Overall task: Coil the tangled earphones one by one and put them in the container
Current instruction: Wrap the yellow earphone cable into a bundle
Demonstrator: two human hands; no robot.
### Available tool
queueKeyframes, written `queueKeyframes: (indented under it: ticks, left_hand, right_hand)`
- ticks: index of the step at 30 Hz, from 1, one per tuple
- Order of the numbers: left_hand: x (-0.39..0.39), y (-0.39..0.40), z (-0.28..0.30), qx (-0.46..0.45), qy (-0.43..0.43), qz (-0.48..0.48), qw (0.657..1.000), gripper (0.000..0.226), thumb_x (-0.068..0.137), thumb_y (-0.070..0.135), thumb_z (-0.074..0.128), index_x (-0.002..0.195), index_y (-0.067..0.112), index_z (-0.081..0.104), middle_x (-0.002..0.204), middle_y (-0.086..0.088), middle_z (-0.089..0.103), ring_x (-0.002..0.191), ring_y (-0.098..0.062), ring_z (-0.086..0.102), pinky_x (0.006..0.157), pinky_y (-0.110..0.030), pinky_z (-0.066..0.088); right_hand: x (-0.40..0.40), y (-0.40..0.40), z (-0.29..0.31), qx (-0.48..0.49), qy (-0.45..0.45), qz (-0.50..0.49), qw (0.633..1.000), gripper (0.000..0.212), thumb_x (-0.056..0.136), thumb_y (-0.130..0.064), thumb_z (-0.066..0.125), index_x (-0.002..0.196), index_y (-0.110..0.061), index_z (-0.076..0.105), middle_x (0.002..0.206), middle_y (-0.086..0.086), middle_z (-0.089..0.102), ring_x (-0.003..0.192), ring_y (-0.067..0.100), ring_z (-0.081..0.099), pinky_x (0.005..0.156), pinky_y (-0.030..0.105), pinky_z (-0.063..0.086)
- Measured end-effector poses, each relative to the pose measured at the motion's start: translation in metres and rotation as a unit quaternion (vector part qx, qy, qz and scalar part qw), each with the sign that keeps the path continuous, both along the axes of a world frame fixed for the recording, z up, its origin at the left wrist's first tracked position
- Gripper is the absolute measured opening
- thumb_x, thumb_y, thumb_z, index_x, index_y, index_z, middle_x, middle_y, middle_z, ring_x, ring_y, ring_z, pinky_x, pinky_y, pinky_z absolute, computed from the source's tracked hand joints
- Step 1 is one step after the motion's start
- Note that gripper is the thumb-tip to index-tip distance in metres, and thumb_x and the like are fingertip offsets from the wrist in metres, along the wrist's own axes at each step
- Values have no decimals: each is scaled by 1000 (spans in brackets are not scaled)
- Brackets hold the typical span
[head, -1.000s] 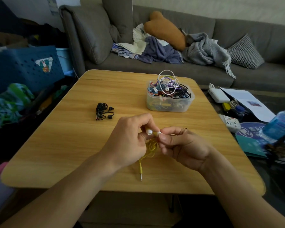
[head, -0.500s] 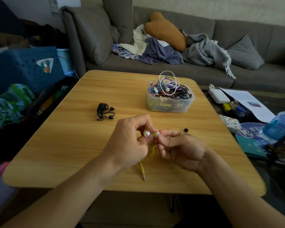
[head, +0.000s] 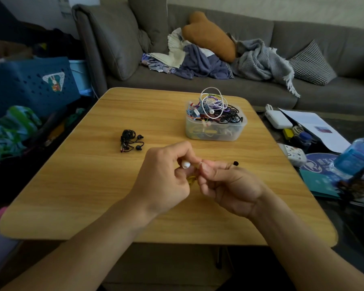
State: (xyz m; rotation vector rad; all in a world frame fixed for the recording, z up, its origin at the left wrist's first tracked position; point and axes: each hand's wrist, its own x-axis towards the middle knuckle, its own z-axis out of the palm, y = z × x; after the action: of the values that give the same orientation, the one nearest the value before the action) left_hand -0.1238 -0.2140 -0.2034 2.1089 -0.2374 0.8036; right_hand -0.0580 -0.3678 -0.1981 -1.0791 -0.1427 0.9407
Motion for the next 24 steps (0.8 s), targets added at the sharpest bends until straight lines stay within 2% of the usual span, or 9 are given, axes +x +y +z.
queueKeyframes:
  ticks: [3,5,8,10,12,14,17,20,24]
  left_hand:
    - [1,1,-3,-66,10,-9,998,19,72,-5,63,79,12,66,81,1,70,82,-17,68,73,-34,57]
    - [0,1,-2,-82,11,-21,996,17,74,-3,63,80,12,66,82,3,70,83,-18,68,74,-39,57]
    - [-4,-2,3,-74,0,-45,996,22,77,-6,63,87,12,68,84,6,70,84,-15,68,73,-29,56]
    - [-5,-4,6,-65,-5,-58,996,30,78,-12,63,94,13,70,89,5,71,87,-11,68,75,-20,54]
    - [-5,-4,6,-65,0,-63,996,34,78,-15,62,93,13,72,89,4,72,87,-10,69,75,-18,54]
    - [-4,-4,5,-89,10,-50,995,29,78,-8,63,89,17,72,85,5,72,86,-13,69,74,-23,55]
    - [-3,-4,5,-143,40,-30,989,23,78,0,66,83,22,70,82,5,73,81,-13,70,73,-26,56]
    - [-1,-4,5,-203,77,-35,976,27,81,-6,69,80,22,69,80,2,74,75,-14,71,69,-27,57]
    - [1,-4,7,-280,112,-60,952,24,82,-11,66,81,13,68,81,-4,75,74,-16,72,66,-24,56]
  right_hand:
    - [0,2,-1,44,45,17,998,17,57,-6,81,74,-6,76,69,5,68,57,8,66,51,19,56]
    - [0,3,-1,69,70,46,994,31,49,-3,92,75,-5,76,71,6,69,58,9,67,51,19,56]
    - [1,2,-2,89,123,61,986,45,38,0,98,75,-3,75,69,6,68,55,10,66,48,19,55]
    - [1,2,-2,97,157,57,981,47,36,2,98,76,-2,74,67,6,68,54,10,67,47,20,55]
    - [0,1,-3,95,158,52,981,44,36,-1,99,73,-3,74,66,5,68,54,10,67,46,19,55]
    - [-1,2,-2,67,94,40,993,37,42,-11,98,70,-8,74,64,2,64,51,6,62,46,16,53]
    - [-3,4,-1,13,-68,-43,997,25,51,-21,86,67,-11,70,59,2,61,49,7,57,47,16,50]
    - [-1,5,-3,19,-241,-127,962,19,56,-13,83,70,-9,70,67,8,70,56,14,64,53,23,53]
    - [0,0,-2,18,-410,-140,901,13,69,-4,77,82,-4,75,81,11,76,68,19,69,61,26,56]
